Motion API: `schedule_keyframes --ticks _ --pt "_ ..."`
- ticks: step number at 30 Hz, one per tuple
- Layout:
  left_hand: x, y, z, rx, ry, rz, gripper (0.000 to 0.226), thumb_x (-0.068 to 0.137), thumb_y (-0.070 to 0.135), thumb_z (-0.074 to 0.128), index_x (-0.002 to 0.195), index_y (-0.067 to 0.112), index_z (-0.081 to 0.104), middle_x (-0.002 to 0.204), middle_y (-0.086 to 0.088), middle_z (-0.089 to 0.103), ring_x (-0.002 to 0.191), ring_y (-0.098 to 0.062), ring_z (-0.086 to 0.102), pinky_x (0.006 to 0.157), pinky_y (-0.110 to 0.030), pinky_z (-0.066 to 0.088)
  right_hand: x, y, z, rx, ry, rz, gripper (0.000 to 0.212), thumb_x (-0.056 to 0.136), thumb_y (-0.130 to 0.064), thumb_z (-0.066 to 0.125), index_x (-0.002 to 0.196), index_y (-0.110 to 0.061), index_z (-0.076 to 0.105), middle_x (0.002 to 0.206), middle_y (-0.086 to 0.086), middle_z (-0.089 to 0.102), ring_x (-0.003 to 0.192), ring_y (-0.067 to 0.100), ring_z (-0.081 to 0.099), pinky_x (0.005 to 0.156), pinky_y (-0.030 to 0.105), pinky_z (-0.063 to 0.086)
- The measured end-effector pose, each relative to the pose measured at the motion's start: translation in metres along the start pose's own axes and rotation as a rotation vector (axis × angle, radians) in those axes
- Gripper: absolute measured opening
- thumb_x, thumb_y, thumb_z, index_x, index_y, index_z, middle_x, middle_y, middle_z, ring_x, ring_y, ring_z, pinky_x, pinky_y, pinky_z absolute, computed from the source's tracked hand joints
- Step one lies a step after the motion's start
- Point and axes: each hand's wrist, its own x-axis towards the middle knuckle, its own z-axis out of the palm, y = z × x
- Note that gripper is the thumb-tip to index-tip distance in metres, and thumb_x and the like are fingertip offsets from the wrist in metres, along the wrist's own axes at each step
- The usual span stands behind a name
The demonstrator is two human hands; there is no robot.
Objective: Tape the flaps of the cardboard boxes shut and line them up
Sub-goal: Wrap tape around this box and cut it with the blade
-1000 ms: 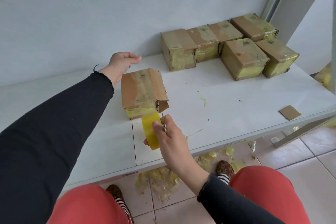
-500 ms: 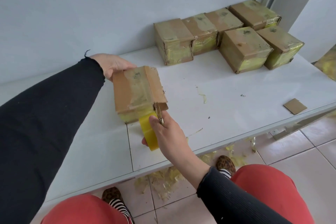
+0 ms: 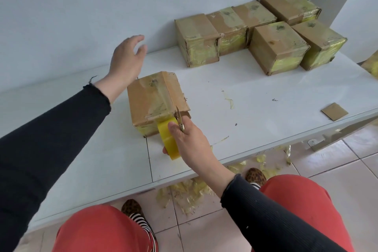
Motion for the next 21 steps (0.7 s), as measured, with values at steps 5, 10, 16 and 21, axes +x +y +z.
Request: schedule_keyframes --ticks 5,10,16,21 --pt "-0.063 0.027 0.022 0.271 -0.469 0.044 0.084 0.103 0.067 0.009 0.164 0.011 -0.006 0.172 -0.005 -0.013 0.158 -0.017 -0.014 0.124 -0.031 -0.008 -0.002 -0.001 0.0 -0.004 0.004 0.008 0.029 0.105 -0.047 0.038 0.088 -0.024 0.038 0.067 -0.007 0.069 0.084 0.029 0.074 0.083 0.048 0.054" --pt "-0.086 0.015 0.054 0.565 -0.421 0.103 0.102 0.09 0.084 0.001 0.164 0.014 -0.011 0.171 -0.006 -0.018 0.158 -0.018 -0.018 0.124 -0.034 -0.013 -0.01 0.007 -0.001 0.011 0.0 -0.022 0.03 0.106 -0.044 0.039 0.094 -0.018 0.043 0.076 0.002 0.075 0.073 0.016 0.075 0.081 0.044 0.054" --pt "-0.093 0.036 0.037 0.283 -0.417 0.015 0.093 0.095 0.08 0.03 0.165 0.03 -0.005 0.173 0.001 -0.009 0.159 -0.013 -0.011 0.127 -0.038 -0.002 -0.031 0.016 -0.003 0.171 -0.057 -0.074 0.025 0.109 -0.032 0.044 0.106 -0.009 0.052 0.095 0.016 0.069 0.076 0.008 0.071 0.077 0.028 0.052" --pt "-0.113 0.007 -0.02 -0.41 -0.245 -0.059 0.119 0.066 0.092 0.062 0.161 0.035 0.02 0.171 0.01 0.008 0.154 0.0 0.007 0.12 -0.029 0.011 -0.043 0.019 -0.009 0.094 -0.03 -0.125 0.028 0.109 -0.035 0.043 0.091 -0.013 0.044 0.078 -0.008 0.038 0.066 0.005 0.034 0.062 0.022 0.031"
